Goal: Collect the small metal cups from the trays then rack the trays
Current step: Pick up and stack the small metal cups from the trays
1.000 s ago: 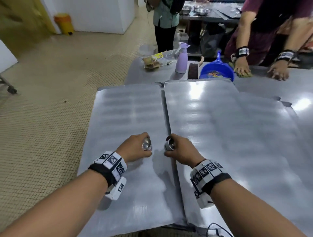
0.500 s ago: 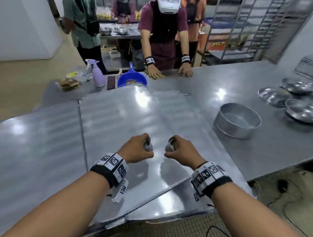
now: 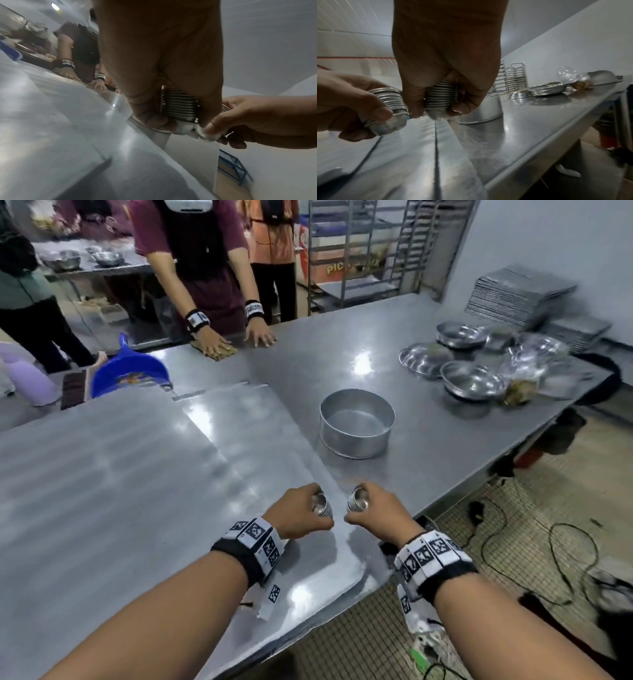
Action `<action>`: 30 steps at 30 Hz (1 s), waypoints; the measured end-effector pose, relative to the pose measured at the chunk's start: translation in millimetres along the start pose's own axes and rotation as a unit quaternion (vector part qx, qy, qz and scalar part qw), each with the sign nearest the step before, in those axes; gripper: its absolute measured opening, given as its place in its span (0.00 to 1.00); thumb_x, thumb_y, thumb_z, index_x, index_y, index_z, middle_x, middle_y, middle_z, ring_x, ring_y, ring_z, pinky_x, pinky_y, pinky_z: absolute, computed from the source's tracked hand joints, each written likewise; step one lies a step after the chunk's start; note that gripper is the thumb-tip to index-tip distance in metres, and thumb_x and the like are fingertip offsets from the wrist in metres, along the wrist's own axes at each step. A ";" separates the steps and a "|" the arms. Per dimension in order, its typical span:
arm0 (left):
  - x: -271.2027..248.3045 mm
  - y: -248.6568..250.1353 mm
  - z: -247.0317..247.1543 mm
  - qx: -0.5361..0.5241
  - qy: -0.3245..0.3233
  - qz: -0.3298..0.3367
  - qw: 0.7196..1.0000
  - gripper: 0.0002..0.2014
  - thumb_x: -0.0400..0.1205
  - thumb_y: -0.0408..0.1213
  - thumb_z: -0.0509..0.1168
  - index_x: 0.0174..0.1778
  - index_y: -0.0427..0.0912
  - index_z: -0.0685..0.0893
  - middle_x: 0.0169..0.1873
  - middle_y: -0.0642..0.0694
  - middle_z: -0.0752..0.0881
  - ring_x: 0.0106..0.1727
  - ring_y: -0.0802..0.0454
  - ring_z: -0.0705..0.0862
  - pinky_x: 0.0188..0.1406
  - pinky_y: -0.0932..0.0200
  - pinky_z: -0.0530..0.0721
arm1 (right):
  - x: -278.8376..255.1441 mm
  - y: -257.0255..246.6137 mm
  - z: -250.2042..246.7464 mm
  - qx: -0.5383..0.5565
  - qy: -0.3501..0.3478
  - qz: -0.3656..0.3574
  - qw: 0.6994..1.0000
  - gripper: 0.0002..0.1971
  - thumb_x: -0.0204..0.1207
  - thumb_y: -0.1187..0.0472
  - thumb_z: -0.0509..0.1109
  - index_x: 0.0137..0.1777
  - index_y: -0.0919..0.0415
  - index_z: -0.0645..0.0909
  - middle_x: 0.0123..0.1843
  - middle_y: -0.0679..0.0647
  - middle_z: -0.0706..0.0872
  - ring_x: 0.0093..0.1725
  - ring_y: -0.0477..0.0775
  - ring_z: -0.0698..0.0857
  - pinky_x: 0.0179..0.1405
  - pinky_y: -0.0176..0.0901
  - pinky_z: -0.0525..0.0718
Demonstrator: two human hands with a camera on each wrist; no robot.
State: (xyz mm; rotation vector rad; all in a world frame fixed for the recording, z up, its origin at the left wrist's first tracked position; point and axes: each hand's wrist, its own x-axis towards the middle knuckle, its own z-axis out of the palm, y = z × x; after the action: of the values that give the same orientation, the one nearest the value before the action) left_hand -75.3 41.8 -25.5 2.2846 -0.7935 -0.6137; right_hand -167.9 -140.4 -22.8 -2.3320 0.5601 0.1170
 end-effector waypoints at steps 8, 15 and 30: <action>84.3 24.8 35.3 0.038 -0.021 0.040 0.998 0.17 0.70 0.43 0.75 0.50 0.44 0.78 0.47 0.49 0.86 0.48 0.48 0.83 0.40 0.55 0.79 | 38.8 53.3 -23.7 -0.032 0.001 0.070 0.997 0.32 0.65 0.53 0.81 0.68 0.49 0.73 0.61 0.52 0.86 0.55 0.55 0.86 0.59 0.53 0.86; 137.6 26.4 62.2 0.113 -0.061 0.028 0.991 0.21 0.73 0.46 0.73 0.57 0.44 0.75 0.55 0.42 0.82 0.55 0.42 0.82 0.45 0.56 0.73 | 72.8 76.0 -32.3 -0.080 -0.027 0.082 0.993 0.28 0.70 0.57 0.78 0.69 0.49 0.71 0.60 0.53 0.86 0.54 0.57 0.87 0.56 0.54 0.87; 175.0 75.9 123.0 0.063 0.023 -0.065 0.996 0.19 0.72 0.49 0.73 0.53 0.49 0.75 0.50 0.47 0.83 0.49 0.46 0.84 0.43 0.54 0.80 | 137.2 129.1 -88.5 -0.112 -0.099 -0.055 0.987 0.23 0.69 0.55 0.77 0.62 0.48 0.74 0.57 0.51 0.88 0.53 0.57 0.86 0.49 0.47 0.81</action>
State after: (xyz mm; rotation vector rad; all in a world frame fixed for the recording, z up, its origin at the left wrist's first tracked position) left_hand -53.0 -173.1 -95.1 2.4727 -0.6828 -0.5813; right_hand -105.9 -332.7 -72.6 -2.5259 0.3325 0.3712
